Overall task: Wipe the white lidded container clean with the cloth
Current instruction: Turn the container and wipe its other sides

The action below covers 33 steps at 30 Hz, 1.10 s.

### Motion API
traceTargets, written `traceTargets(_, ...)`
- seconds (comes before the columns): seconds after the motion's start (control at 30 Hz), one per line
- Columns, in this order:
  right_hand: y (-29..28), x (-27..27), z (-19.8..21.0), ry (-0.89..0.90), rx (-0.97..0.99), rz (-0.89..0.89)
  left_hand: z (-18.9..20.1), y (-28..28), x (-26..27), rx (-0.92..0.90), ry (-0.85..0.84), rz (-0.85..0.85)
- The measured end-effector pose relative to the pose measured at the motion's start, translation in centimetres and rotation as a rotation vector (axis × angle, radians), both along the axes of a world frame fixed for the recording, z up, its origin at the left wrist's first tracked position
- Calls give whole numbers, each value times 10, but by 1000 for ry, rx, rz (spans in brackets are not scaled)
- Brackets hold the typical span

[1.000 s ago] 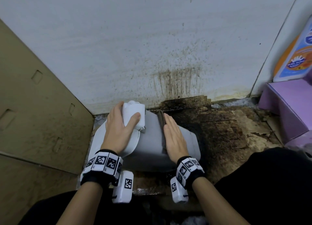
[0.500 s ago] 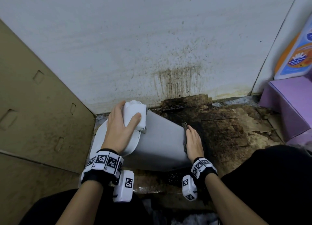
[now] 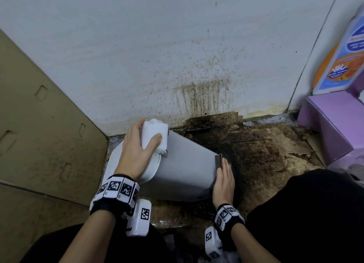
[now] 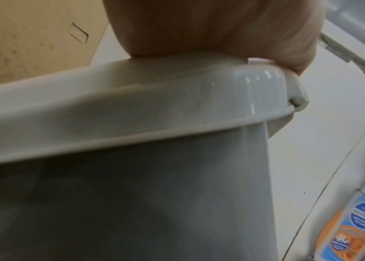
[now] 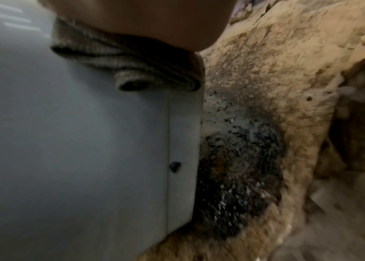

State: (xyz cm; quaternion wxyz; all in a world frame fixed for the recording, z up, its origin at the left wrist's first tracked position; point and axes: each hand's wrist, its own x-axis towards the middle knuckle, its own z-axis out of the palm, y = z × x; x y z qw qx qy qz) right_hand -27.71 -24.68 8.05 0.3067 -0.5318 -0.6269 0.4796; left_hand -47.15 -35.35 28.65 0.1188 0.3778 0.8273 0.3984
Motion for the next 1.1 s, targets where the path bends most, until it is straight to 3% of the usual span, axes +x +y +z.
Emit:
traceTargets(0.27, 64, -19, 19, -55, -180, 277, -1, -3, 0, 12, 0, 19)
traceTargets(0.5, 47, -20, 38, -107, -192, 213, -3, 4, 2, 3, 20, 43)
traceTargets(0.57, 35, -28, 55, -163, -153, 231, -3, 6, 3, -10, 25, 42)
traceTargets(0.7, 8, -54, 97, -53, -130, 266, -1, 10, 6, -25, 32, 35)
traceTargets(0.87, -23, -84, 153, 59, 1, 464, -2, 9, 7, -40, 45, 45)
traceTargets(1.1, -26, -79, 137, 158, 175, 487, -3, 6, 2, -19, 42, 46)
